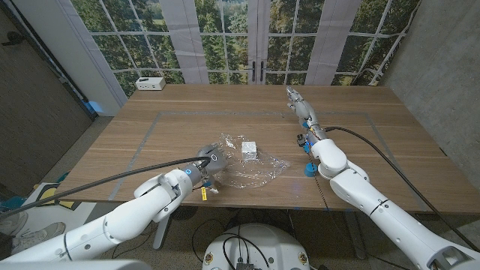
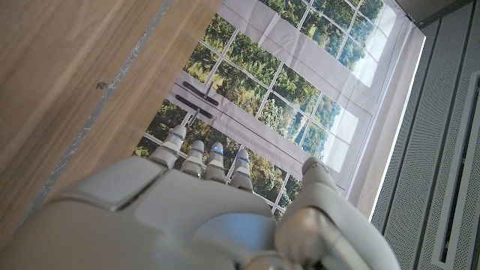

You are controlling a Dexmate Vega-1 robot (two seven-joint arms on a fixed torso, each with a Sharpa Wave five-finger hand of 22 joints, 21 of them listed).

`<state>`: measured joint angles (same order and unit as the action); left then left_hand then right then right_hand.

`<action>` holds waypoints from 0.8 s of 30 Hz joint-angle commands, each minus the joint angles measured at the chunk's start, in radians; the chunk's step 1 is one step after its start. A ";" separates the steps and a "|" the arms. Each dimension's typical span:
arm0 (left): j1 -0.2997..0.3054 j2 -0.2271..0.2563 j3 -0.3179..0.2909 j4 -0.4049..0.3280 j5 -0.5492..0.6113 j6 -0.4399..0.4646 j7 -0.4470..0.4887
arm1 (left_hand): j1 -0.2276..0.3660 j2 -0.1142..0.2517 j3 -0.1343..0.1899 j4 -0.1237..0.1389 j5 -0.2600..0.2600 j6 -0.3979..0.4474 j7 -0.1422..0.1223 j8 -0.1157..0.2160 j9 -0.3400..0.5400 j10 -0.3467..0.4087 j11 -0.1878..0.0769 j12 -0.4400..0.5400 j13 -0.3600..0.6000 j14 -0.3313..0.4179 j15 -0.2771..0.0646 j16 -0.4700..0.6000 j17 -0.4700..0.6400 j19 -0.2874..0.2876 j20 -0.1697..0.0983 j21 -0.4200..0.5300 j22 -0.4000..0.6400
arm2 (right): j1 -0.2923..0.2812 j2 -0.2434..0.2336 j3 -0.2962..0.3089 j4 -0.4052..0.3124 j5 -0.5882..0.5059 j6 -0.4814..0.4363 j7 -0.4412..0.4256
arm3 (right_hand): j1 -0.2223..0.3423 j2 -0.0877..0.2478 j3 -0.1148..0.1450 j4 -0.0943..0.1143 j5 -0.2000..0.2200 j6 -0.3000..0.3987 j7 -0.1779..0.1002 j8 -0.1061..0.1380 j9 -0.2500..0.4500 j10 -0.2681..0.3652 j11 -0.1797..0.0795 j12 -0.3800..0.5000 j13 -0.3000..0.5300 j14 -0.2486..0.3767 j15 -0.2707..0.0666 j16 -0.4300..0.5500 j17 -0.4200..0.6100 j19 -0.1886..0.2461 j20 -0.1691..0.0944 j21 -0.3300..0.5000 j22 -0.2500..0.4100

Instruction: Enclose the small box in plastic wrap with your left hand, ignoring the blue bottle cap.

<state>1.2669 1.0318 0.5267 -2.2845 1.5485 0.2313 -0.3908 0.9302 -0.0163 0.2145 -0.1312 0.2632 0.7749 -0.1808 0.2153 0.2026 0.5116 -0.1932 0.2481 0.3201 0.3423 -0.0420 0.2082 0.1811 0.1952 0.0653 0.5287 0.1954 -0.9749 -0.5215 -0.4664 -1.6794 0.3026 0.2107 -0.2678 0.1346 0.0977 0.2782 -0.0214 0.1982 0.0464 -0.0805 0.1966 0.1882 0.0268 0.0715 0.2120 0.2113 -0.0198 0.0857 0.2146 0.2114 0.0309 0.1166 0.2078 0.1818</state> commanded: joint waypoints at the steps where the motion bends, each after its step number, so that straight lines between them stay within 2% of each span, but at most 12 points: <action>1: 0.020 -0.013 0.006 0.097 -0.021 0.028 0.263 | 0.019 0.007 0.001 -0.007 -0.009 -0.009 -0.001 -0.005 0.005 0.033 -0.007 0.013 0.004 0.036 -0.140 0.016 0.005 0.017 -0.013 0.010 0.002 | 0.005 -0.015 0.000 -0.002 0.009 -0.005 0.025 | 0.002 -0.001 0.008 0.001 0.000 0.003 -0.003 0.000 0.002 0.007 0.007 0.000 0.002 0.004 0.008 0.002 0.004 0.003 0.008 0.003 0.003; 2: 0.032 -0.013 0.006 0.116 -0.022 0.044 0.338 | 0.019 0.007 -0.001 -0.006 -0.011 -0.019 -0.005 -0.009 0.004 0.039 -0.005 0.015 0.004 0.037 -0.141 0.016 0.005 0.017 -0.012 0.010 0.002 | 0.004 -0.011 0.001 -0.005 0.014 -0.009 0.022 | 0.002 -0.001 0.008 0.001 0.000 0.002 -0.003 0.000 0.002 0.007 0.006 0.000 0.002 0.004 0.008 0.002 0.004 0.003 0.008 0.003 0.003; 4: 0.032 -0.018 0.013 0.120 -0.028 0.051 0.354 | 0.021 0.007 -0.008 -0.005 -0.019 -0.075 -0.014 -0.029 0.003 0.051 -0.011 0.018 0.007 0.045 -0.145 0.017 0.006 0.025 -0.016 0.012 0.003 | 0.006 -0.012 -0.002 -0.005 0.008 -0.011 0.022 | 0.002 -0.002 0.007 0.001 0.000 0.003 -0.003 0.000 0.002 0.007 0.006 0.000 0.002 0.003 0.009 0.001 0.004 0.002 0.007 0.003 0.003; 7: 0.027 -0.016 0.022 0.128 -0.042 0.050 0.377 | 0.020 0.006 -0.011 -0.005 -0.021 -0.079 -0.016 -0.028 0.003 0.060 -0.012 0.021 0.007 0.051 -0.146 0.019 0.006 0.031 -0.016 0.014 0.003 | 0.003 -0.013 -0.003 -0.011 -0.003 -0.020 0.008 | 0.002 -0.003 0.007 0.001 -0.001 0.003 -0.002 0.000 0.002 0.007 0.006 -0.001 0.002 0.003 0.009 0.001 0.004 0.002 0.009 0.002 0.003; 8: 0.026 -0.014 0.024 0.131 -0.045 0.049 0.389 | 0.020 0.007 -0.015 -0.004 -0.023 -0.060 -0.013 -0.018 0.003 0.067 -0.014 0.023 0.009 0.059 -0.148 0.020 0.006 0.035 -0.017 0.015 0.003 | 0.005 -0.007 -0.002 0.005 0.014 0.006 0.027 | 0.002 -0.003 0.007 0.001 -0.001 0.003 -0.001 0.000 0.002 0.007 0.007 0.000 0.002 0.003 0.009 0.001 0.004 0.002 0.009 0.002 0.003; 10: 0.019 -0.015 0.035 0.129 -0.023 0.054 0.360 | 0.021 0.017 -0.016 -0.001 -0.026 -0.020 -0.016 -0.001 0.003 0.082 -0.012 0.028 0.011 0.071 -0.151 0.024 0.007 0.040 -0.019 0.017 0.003 | 0.001 -0.016 -0.003 -0.019 -0.007 -0.028 0.005 | 0.002 -0.004 0.007 0.001 -0.001 0.003 -0.002 0.000 0.002 0.007 0.007 -0.001 0.002 0.004 0.010 0.001 0.004 0.002 0.009 0.002 0.003; 11: 0.020 -0.016 0.034 0.132 -0.036 0.056 0.363 | 0.032 0.034 -0.012 -0.002 -0.032 0.051 -0.010 0.024 0.004 0.100 -0.012 0.033 0.014 0.079 -0.156 0.024 0.008 0.046 -0.021 0.018 0.003 | 0.002 -0.012 -0.003 -0.010 -0.004 -0.013 0.009 | 0.002 -0.004 0.007 0.001 -0.001 0.003 -0.002 0.000 0.002 0.007 0.007 -0.001 0.002 0.004 0.010 0.001 0.004 0.001 0.009 0.002 0.003; 12: 0.023 -0.017 0.032 0.138 -0.052 0.060 0.388 | 0.036 0.048 -0.008 -0.001 -0.034 0.071 -0.007 0.030 0.004 0.113 -0.013 0.037 0.015 0.084 -0.157 0.026 0.009 0.048 -0.020 0.019 0.003 | 0.002 -0.009 -0.002 -0.003 0.007 -0.001 0.019 | 0.002 -0.004 0.007 0.001 -0.001 0.003 -0.001 0.000 0.002 0.007 0.006 -0.001 0.002 0.004 0.009 0.001 0.004 0.002 0.009 0.002 0.003; 14: 0.016 -0.016 0.040 0.133 -0.033 0.063 0.353 | 0.049 0.075 0.004 -0.001 -0.037 0.103 0.003 0.040 0.004 0.123 -0.012 0.040 0.017 0.091 -0.155 0.028 0.010 0.051 -0.020 0.021 0.004 | 0.000 -0.009 -0.002 -0.013 -0.004 -0.017 0.002 | 0.002 -0.005 0.007 0.001 -0.001 0.003 -0.003 0.000 0.002 0.006 0.006 -0.001 0.002 0.004 0.008 0.001 0.003 0.001 0.007 0.002 0.003; 18: 0.020 -0.017 0.043 0.144 -0.040 0.079 0.396 | 0.079 0.106 0.026 -0.012 -0.049 0.150 0.020 0.052 0.004 0.139 -0.013 0.044 0.019 0.105 -0.161 0.026 0.007 0.057 -0.021 0.024 0.004 | -0.002 -0.011 -0.003 -0.017 -0.003 -0.020 0.003 | 0.001 -0.006 0.006 0.001 -0.001 0.003 -0.003 0.000 0.002 0.007 0.006 -0.001 0.002 0.004 0.008 0.001 0.003 0.002 0.007 0.002 0.003; 22: 0.022 -0.029 0.053 0.183 -0.021 0.115 0.481 | 0.109 0.165 0.065 -0.015 -0.067 0.225 0.061 0.074 0.006 0.167 -0.013 0.049 0.022 0.127 -0.166 0.023 0.006 0.061 -0.017 0.029 0.005 | -0.002 -0.003 -0.003 -0.013 0.001 -0.012 0.002 | 0.001 -0.006 0.006 0.001 -0.001 0.003 -0.003 0.000 0.002 0.008 0.003 -0.001 0.002 0.004 0.006 0.001 0.003 0.002 0.007 0.002 0.003; 24: 0.028 -0.043 0.055 0.198 -0.023 0.143 0.520 | 0.113 0.175 0.075 -0.015 -0.070 0.237 0.064 0.077 0.007 0.181 -0.012 0.052 0.022 0.135 -0.168 0.023 0.006 0.067 -0.018 0.032 0.005 | 0.001 -0.009 -0.006 -0.020 -0.008 -0.028 0.000 | 0.001 -0.006 0.006 0.001 0.000 0.002 -0.003 0.000 0.002 0.007 0.004 -0.001 0.002 0.004 0.006 0.001 0.003 0.002 0.007 0.002 0.003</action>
<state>1.2871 1.0142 0.5631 -2.1481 1.5179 0.2982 -0.0274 1.0340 0.1390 0.2732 -0.1454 0.1972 0.9869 -0.1252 0.2826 0.2081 0.6749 -0.2061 0.2923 0.3368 0.4635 -0.0471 0.2296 0.1859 0.2494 0.0488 0.5530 0.1979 -0.9738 -0.5308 -0.4676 -1.6909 0.3028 0.1966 -0.2611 0.1346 0.0977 0.2782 -0.0214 0.1982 0.0464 -0.0805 0.1966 0.1882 0.0322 0.0769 0.2120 0.2113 -0.0162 0.0893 0.2146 0.2114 0.0341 0.1197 0.2078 0.1818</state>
